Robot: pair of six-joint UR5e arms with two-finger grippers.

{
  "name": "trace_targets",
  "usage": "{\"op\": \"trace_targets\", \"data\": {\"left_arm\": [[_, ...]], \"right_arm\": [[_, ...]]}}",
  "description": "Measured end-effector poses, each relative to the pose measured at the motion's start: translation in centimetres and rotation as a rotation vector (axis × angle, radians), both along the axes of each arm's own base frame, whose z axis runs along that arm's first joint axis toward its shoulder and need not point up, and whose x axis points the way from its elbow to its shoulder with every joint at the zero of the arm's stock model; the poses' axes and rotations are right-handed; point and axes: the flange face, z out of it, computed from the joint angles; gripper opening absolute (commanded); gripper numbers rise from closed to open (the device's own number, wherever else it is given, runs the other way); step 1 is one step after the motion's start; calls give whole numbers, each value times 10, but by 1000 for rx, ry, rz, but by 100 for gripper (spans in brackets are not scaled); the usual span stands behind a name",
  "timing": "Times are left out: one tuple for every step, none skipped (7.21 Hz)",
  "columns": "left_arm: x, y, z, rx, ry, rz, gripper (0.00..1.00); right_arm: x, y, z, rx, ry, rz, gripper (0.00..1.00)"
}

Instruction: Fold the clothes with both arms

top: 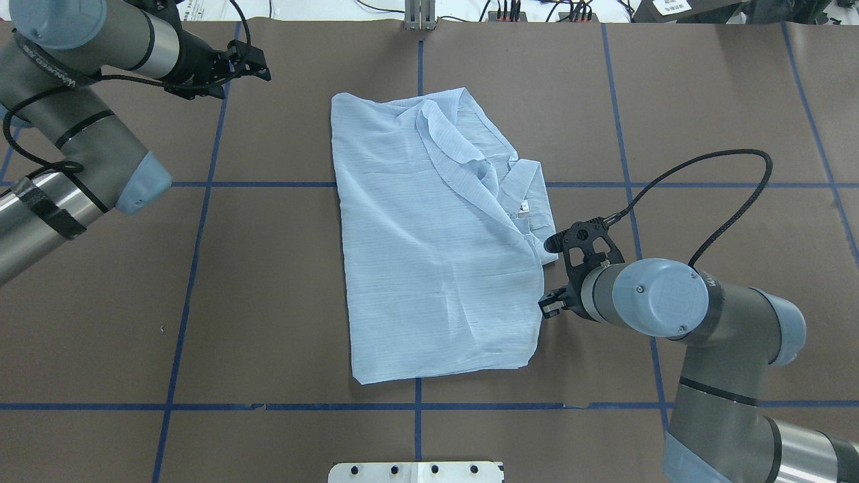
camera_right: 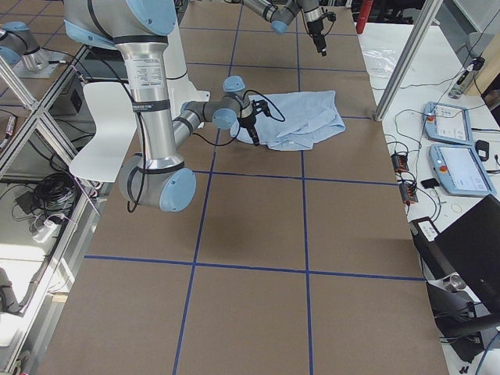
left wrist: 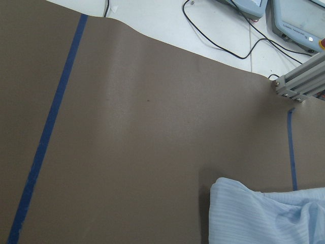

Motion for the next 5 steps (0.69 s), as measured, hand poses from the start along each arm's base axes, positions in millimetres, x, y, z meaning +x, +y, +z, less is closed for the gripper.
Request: {"op": "trace_targets", "data": {"left_arm": [[0, 0, 1, 0, -1, 1, 100], [0, 0, 2, 1, -3, 3, 100], [0, 1, 4, 0, -5, 5, 100], [0, 1, 5, -1, -6, 7, 100], [-1, 0, 7, -3, -7, 8, 100]], "right_arm": [[-2, -16, -21, 14, -31, 24, 100], [-15, -40, -47, 30, -61, 49, 100], [-34, -67, -71, 43, -75, 71, 100], [-59, -98, -92, 50, -70, 95, 100], [-83, -127, -105, 62, -43, 121, 100]]}}
